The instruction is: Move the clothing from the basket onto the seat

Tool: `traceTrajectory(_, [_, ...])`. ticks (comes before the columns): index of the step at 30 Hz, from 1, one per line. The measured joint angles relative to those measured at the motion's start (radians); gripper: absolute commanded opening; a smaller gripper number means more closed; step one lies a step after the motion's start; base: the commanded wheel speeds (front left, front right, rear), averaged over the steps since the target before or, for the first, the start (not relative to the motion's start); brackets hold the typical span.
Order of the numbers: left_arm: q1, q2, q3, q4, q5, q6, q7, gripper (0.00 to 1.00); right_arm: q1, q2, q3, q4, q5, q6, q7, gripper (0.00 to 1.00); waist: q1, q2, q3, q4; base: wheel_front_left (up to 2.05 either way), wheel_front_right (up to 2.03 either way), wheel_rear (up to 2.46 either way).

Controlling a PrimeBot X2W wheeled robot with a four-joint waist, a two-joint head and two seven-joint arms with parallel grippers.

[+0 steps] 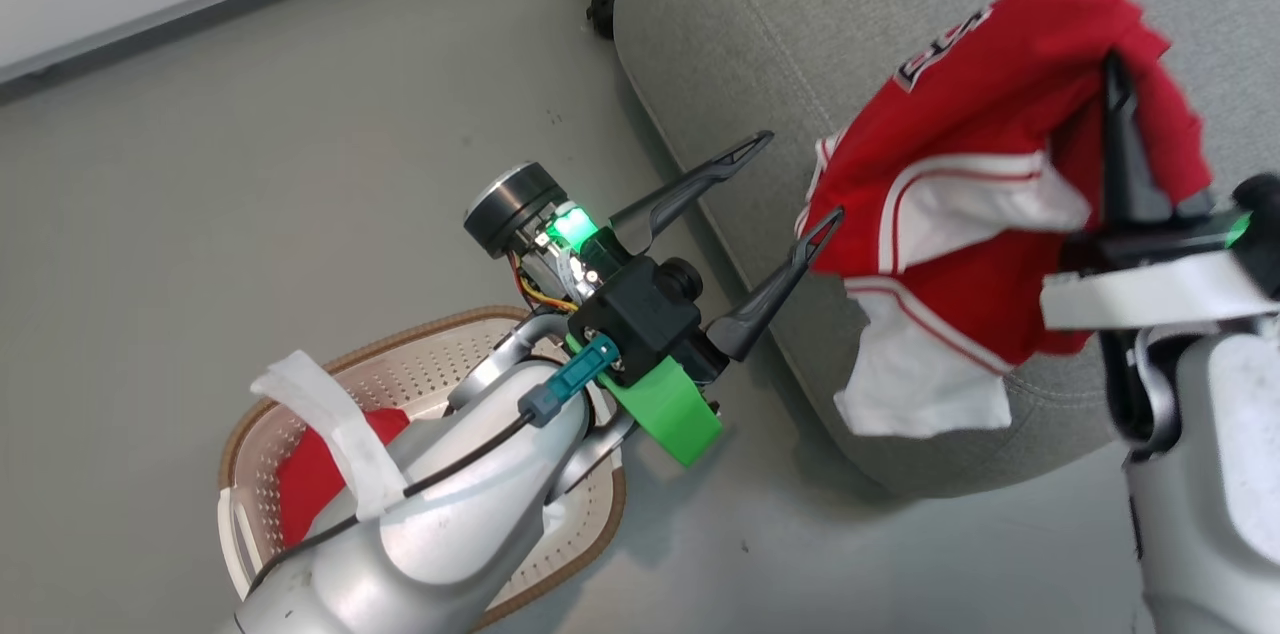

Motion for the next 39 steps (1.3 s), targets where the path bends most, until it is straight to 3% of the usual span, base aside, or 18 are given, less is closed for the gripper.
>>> traceTrajectory(12, [-0.105, 0.047, -0.004, -0.048, 0.016, 0.0, 0.019, 1.0, -0.474, -0.156, -0.127, 0.054, -0.039, 0.0, 0.0, 0.0, 0.0, 0.0, 0.204, 0.053, 0.0, 0.0, 0.0])
traceTrajectory(17, [-0.138, 0.065, 0.0, -0.072, 0.024, 0.0, 0.026, 1.0, -0.639, -0.224, -0.17, 0.136, -0.047, 0.0, 0.0, 0.0, 0.0001, 0.0, 0.294, 0.074, 0.0, 0.0, 0.0])
traceTrajectory(24, [-0.144, 0.091, 0.005, -0.091, 0.029, 0.005, 0.028, 1.0, -0.756, -0.292, -0.237, 0.304, -0.051, 0.0, 0.0, 0.0, 0.0001, 0.0, 0.398, 0.099, 0.0, 0.0, 0.0])
traceTrajectory(29, [-0.148, 0.107, 0.006, -0.105, 0.03, 0.009, 0.035, 1.0, -0.75, -0.286, -0.248, 0.416, -0.096, 0.0, 0.0, 0.0, 0.0002, 0.0, 0.453, 0.114, 0.0, 0.0, 0.0])
traceTrajectory(34, [-0.149, 0.119, 0.007, -0.11, 0.03, 0.016, 0.038, 1.0, -0.687, -0.221, -0.264, 0.479, -0.129, 0.0, 0.0, 0.0, 0.0002, 0.0, 0.483, 0.122, 0.0, 0.0, 0.0])
traceTrajectory(39, [-0.154, 0.119, 0.0, -0.113, 0.03, 0.017, 0.042, 1.0, -0.642, -0.206, -0.279, 0.547, -0.142, 0.0, 0.0, 0.0, 0.0002, 0.0, 0.483, 0.124, 0.0, 0.0, 0.0])
